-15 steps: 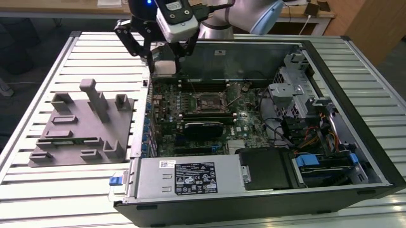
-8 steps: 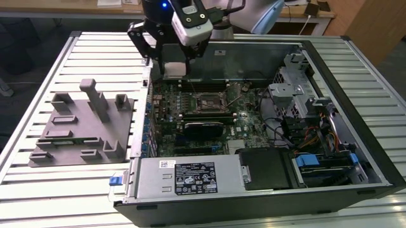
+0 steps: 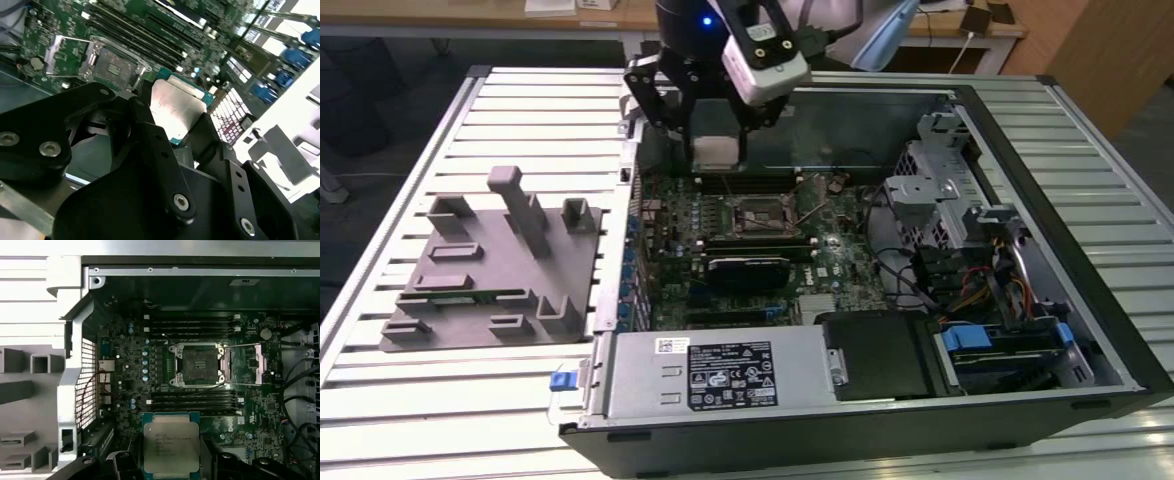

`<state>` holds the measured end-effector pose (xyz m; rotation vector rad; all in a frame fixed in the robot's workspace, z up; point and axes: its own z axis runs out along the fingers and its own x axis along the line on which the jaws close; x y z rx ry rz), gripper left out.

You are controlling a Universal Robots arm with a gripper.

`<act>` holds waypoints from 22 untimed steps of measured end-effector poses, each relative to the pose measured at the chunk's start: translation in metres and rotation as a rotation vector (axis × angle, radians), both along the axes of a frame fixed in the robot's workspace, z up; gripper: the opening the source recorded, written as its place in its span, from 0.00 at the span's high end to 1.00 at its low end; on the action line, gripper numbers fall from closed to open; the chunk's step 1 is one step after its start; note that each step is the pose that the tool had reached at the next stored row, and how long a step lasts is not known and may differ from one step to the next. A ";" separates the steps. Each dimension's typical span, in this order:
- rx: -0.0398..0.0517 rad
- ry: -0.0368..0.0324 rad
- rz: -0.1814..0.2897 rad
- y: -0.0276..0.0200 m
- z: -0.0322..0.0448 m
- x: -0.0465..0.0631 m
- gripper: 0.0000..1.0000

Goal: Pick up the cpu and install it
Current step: 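Pick up the cpu and move it towards the insertion slot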

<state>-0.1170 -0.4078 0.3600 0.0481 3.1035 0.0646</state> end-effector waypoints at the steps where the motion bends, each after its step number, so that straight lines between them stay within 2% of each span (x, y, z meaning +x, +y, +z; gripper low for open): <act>1: -0.0001 0.0000 0.000 0.0000 -0.0007 0.003 0.46; 16: 0.0000 0.0008 0.000 -0.0001 -0.0131 0.050 0.46; 19: -0.0001 0.0009 0.000 0.0000 -0.0162 0.057 0.46; 22: -0.0002 0.0009 0.000 0.0001 -0.0211 0.059 0.46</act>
